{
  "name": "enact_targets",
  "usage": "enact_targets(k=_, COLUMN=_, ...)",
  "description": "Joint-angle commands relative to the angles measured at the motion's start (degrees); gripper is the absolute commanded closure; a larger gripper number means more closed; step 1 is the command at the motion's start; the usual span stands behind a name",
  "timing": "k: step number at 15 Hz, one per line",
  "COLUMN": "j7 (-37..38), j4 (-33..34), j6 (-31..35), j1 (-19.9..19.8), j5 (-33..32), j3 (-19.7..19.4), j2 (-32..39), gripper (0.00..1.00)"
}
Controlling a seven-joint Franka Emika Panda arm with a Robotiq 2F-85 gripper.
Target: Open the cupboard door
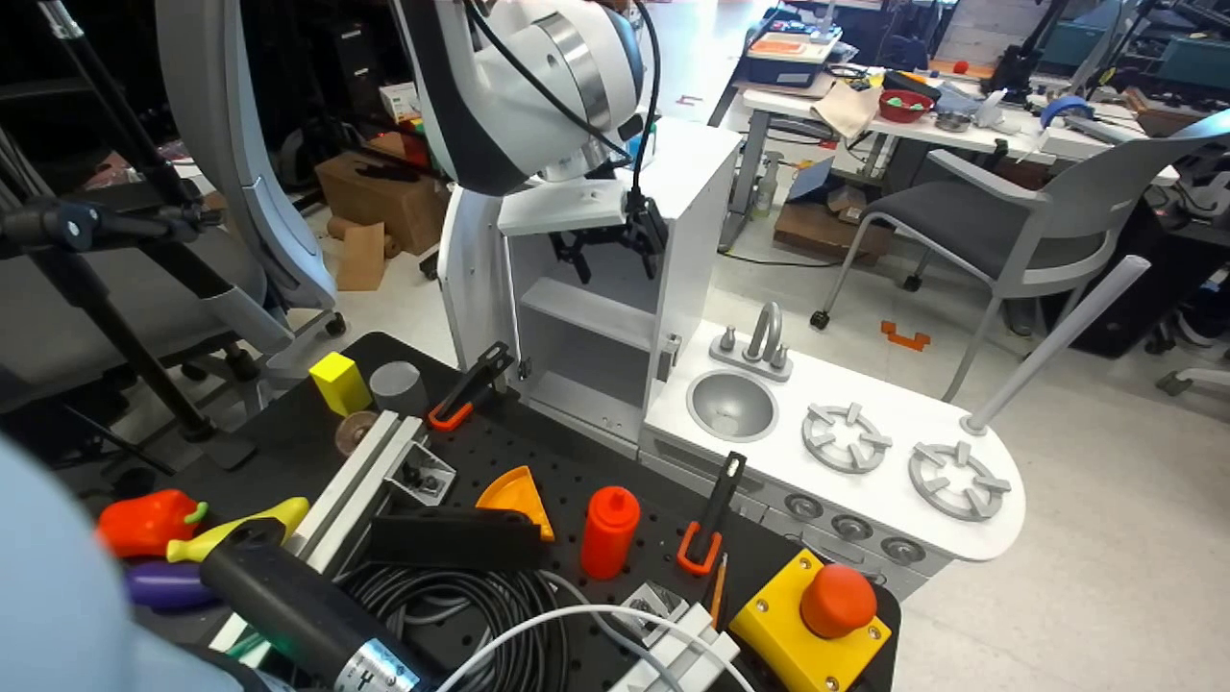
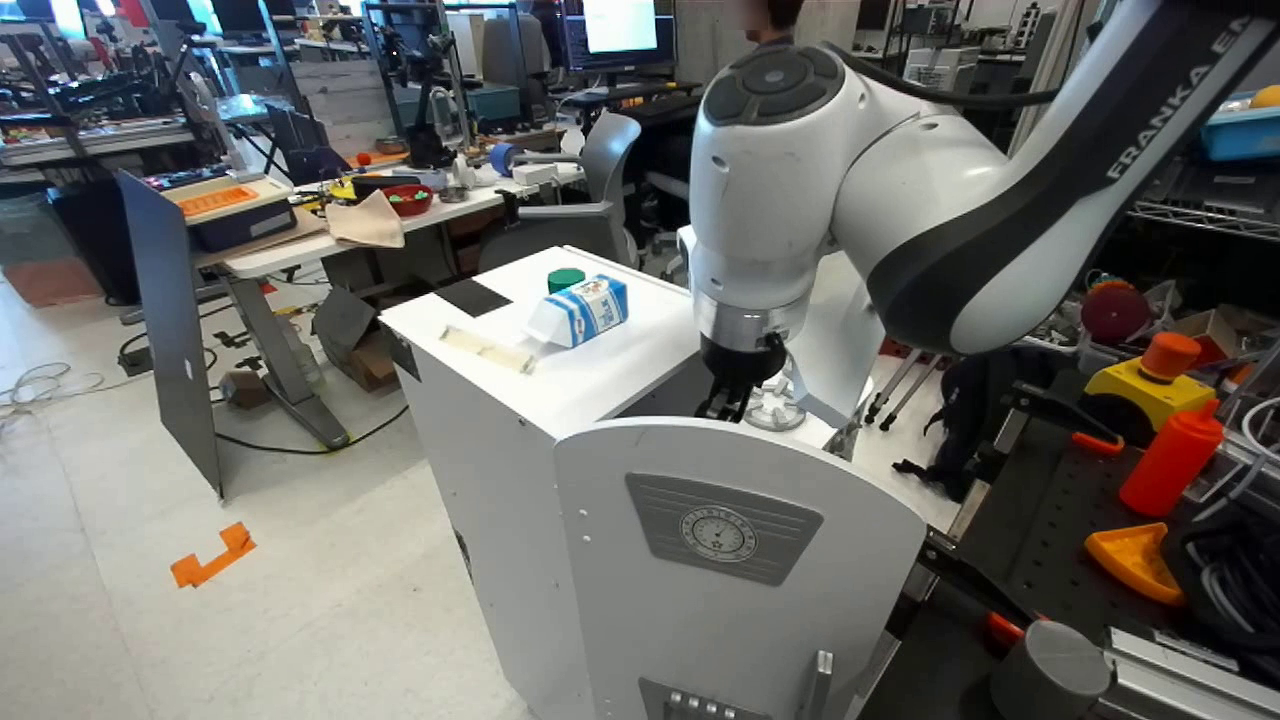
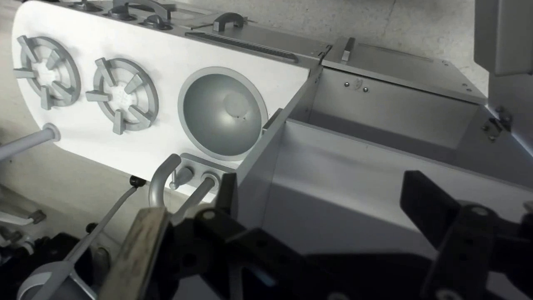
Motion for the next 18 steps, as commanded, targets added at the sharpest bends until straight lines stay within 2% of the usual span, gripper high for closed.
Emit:
enact_targets(k=1, j7=1.65, j4=-3.33, j6=2.37, j1=-1.78, j5=2.54, j3=1.04, j2=-0.99, gripper=0.00)
enact_targets(k=3, j7=-0.93, j4=-4.42, j6=-0.53, j1=-2.19, j5=7.88, j3=1.99, j2=-0.93, gripper=0.00)
enact_targets(k=4, j7=-6.65, j4=-12.46, j6=-4.01, j1=-4.11, j5=10.01, j3=2.82, j2=-11.17, gripper=0.00)
enact_targets(k=5, j7=-8.34, j4=-12.27, j6=-6.20, j1=-4.12, j5=11.95, j3=2.34, j2=-11.69, gripper=0.00)
enact_targets(k=6, j7=-4.18, j4=-5.69, j6=-2.32, j1=-0.71, j5=10.07, j3=0.06, j2=-2.82, gripper=0.00)
enact_targets(k=10, j7=-7.06, j4=-11.07, j6=-5.46, j1=-3.10, j5=10.71, j3=0.87, j2=-10.55, gripper=0.00)
enact_targets(k=18, j7=-7.07, j4=-11.82, j6=-5.46, j1=-3.09, j5=10.75, j3=1.18, j2=-10.94, gripper=0.00)
